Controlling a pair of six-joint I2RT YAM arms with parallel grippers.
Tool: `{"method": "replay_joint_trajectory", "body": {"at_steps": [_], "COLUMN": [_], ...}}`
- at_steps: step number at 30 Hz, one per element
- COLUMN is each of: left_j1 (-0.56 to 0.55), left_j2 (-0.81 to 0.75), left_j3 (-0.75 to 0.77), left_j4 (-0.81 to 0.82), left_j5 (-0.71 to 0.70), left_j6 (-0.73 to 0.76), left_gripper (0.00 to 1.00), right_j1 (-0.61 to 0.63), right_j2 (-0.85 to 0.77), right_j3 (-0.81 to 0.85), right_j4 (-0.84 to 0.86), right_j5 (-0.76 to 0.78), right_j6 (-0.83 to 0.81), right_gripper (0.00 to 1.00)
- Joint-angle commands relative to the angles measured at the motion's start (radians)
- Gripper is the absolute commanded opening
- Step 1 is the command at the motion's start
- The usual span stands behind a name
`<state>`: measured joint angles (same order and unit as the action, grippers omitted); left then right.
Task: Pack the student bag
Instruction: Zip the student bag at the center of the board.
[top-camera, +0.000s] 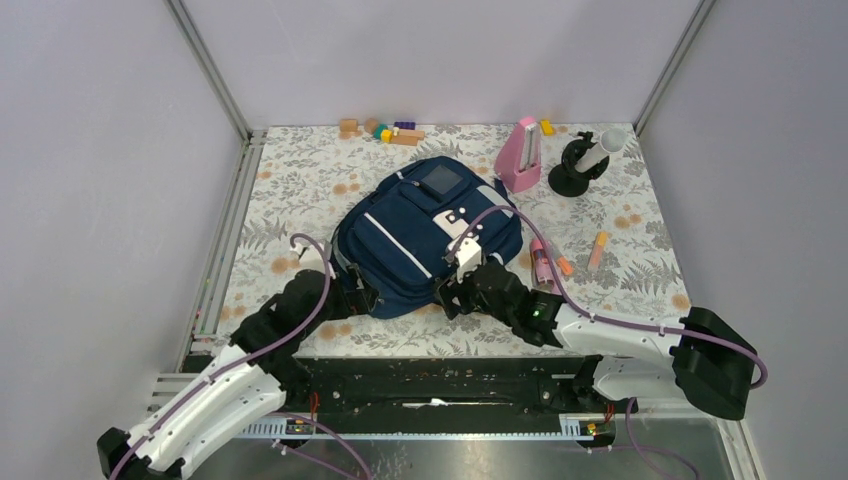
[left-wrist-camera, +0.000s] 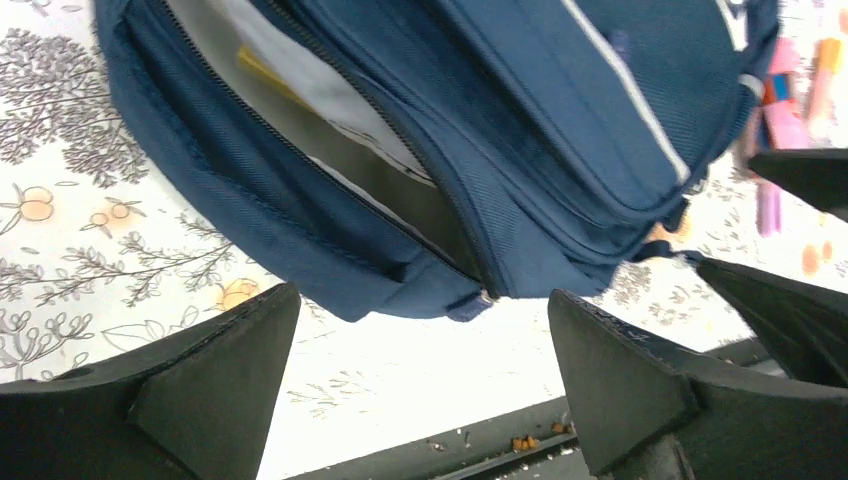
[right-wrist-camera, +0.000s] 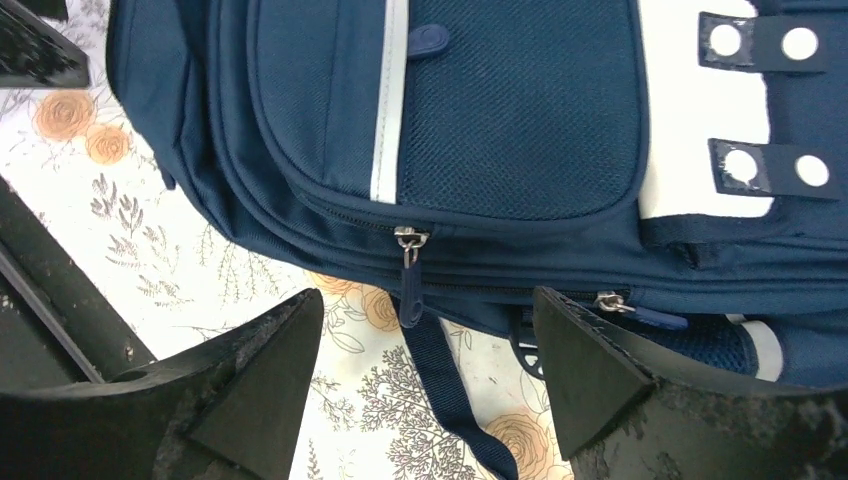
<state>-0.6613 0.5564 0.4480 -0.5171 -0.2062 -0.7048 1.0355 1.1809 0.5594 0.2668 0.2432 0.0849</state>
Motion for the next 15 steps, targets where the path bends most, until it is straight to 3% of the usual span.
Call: {"method": "replay_joint_trajectory", "body": {"at_steps": [1, 5, 13, 15], "left_j1": [-0.038, -0.073, -0.229, -0.270], "left_j2": [-0.072, -0.027, 0.119, 0.157], "left_j3": [-0.019, -0.056, -0.043, -0.041], "left_j4": [0.024, 0.111, 0.135, 0.145], "left_j5": [0.060, 0.136, -0.104, -0.178], "left_j6": [0.017, 0.024, 0.059, 0.055], "left_gripper": [0.99, 0.99, 0.98, 0.93], "right_j1": [-0.008, -0.006, 0.009, 0.011], "right_j2": [0.003, 0.006, 0.020, 0.014], "right_j3": [-0.040, -0.059, -0.059, -0.062], "right_j4": [0.126, 0.166, 0.202, 0.213], "right_j5": [-0.111, -0.192, -0.189, -0.183], "right_j6": [-0.133, -0.202, -0.249, -0.246], "right_gripper": [0.81, 0.84, 0.83, 0.82]}}
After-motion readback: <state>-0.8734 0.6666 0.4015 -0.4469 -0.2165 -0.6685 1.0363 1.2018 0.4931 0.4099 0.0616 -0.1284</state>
